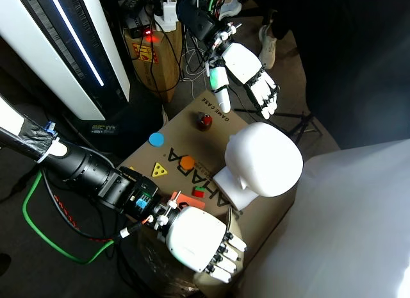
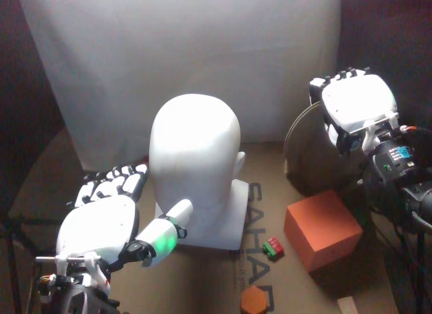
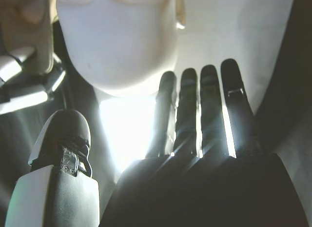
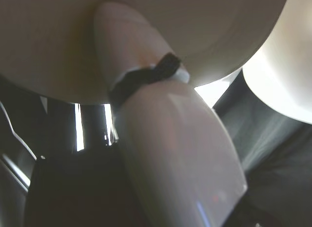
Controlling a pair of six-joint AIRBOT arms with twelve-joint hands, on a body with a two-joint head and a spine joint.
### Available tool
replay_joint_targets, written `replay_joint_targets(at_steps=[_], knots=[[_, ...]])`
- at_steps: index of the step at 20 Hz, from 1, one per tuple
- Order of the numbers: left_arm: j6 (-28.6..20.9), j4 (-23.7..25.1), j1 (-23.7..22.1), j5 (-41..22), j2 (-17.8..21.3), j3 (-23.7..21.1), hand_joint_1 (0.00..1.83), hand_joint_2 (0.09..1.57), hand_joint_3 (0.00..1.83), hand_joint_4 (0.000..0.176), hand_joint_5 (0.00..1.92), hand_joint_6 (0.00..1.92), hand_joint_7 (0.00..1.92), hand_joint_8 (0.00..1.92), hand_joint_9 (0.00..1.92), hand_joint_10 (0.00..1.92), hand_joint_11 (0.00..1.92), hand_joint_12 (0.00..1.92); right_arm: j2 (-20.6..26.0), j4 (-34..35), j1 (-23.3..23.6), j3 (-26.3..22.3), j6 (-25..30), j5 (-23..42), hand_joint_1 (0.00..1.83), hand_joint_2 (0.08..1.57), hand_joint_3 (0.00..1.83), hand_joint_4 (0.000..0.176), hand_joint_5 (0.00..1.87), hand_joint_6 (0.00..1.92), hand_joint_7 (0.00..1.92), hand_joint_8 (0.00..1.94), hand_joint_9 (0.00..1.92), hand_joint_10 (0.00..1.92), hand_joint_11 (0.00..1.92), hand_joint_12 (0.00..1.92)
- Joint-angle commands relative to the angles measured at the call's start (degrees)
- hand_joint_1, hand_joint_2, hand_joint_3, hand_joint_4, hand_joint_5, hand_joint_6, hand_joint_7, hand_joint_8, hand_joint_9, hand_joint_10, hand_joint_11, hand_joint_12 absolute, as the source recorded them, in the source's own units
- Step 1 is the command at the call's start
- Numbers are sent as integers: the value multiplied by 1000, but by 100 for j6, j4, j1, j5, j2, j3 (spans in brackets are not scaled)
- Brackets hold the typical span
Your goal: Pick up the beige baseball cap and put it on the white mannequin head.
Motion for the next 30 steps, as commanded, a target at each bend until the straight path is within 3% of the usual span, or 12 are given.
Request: replay_joint_targets(at_steps=[1, 2, 3, 4, 6, 7, 8, 10, 11, 13, 22, 30], knots=[[-41, 351, -29, -596, -2, 15, 0, 1154, 0, 0, 206, 0, 186, 0, 175, 0, 0, 662, 88, -35, 123, 57, -51, 871, 1340, 1210, 0, 0, 689, 1428, 907, 1027, 704, 1453, 660, 1117], [-41, 351, -29, -596, -2, 12, 0, 1150, 0, 0, 203, 0, 173, 3, 164, 3, 0, 605, 108, -39, 168, 57, -96, 888, 1340, 1210, 0, 0, 689, 1424, 909, 1035, 704, 1447, 659, 1116], [-46, 343, -26, -596, -2, 9, 0, 1148, 0, 0, 191, 0, 170, 4, 161, 3, 0, 595, 125, -106, 218, 57, -123, 979, 1204, 1225, 0, 0, 684, 1442, 888, 1109, 793, 791, 659, 1092], [-50, 339, -26, -596, -2, 9, 0, 1148, 0, 0, 191, 0, 170, 4, 161, 3, 0, 595, 132, -160, 261, 58, -136, 1013, 1204, 1225, 0, 0, 684, 1442, 888, 1109, 793, 791, 659, 1092], [-54, 356, -26, -597, -2, 9, 0, 1156, 3, 0, 180, 0, 172, 2, 157, 0, 0, 608, 138, -295, 467, 58, -211, 1038, 1338, 1221, 0, 0, 627, 1445, 915, 1086, 691, 1455, 641, 1103], [-54, 379, -26, -597, -2, 9, 0, 1156, 3, 0, 180, 0, 172, 2, 157, 0, 0, 608, 136, -350, 557, 58, -219, 1060, 1338, 1221, 0, 0, 627, 1445, 915, 1086, 691, 1455, 641, 1103], [-54, 408, -24, -597, -1, 8, 0, 1162, 5, 0, 174, 0, 171, 2, 155, 0, 0, 609, 131, -417, 646, 58, -223, 1086, 1446, 1210, 0, 0, 620, 1396, 912, 1057, 701, 1358, 621, 1635], [-54, 412, -10, -609, 0, -5, 0, 1167, 3, 0, 174, 0, 171, 1, 153, 0, 0, 643, 83, -662, 851, 57, -335, 1351, 1471, 1209, 0, 0, 614, 1388, 912, 1046, 700, 1343, 617, 1765], [-54, 413, 4, -688, 4, -23, 0, 1166, 2, 0, 174, 0, 171, 1, 153, 0, 0, 647, 41, -784, 951, 57, -424, 1579, 1365, 1221, 0, 0, 615, 1437, 919, 1076, 683, 1448, 588, 1358], [-250, 390, 40, -803, 14, -41, 0, 1163, 0, 0, 175, 0, 172, 0, 153, 0, 0, 662, -21, -896, 1065, 57, -551, 1677, 1339, 1225, 0, 0, 615, 1453, 916, 1088, 677, 1479, 617, 1162], [-313, 435, 292, -1387, 121, -147, 0, 1165, 0, 0, 184, 3, 185, 4, 165, 4, 0, 668, -361, -1203, 1421, 17, -975, 2309, 1340, 1223, 0, 0, 607, 1453, 921, 1087, 693, 1455, 623, 1138], [-35, 733, 493, -1893, 75, -385, 0, 1165, 0, 0, 205, 3, 210, 4, 191, 5, 0, 716, -301, -1429, 1425, -944, -1171, 2495, 1341, 1217, 0, 0, 626, 1440, 926, 1072, 702, 1441, 631, 1130]])
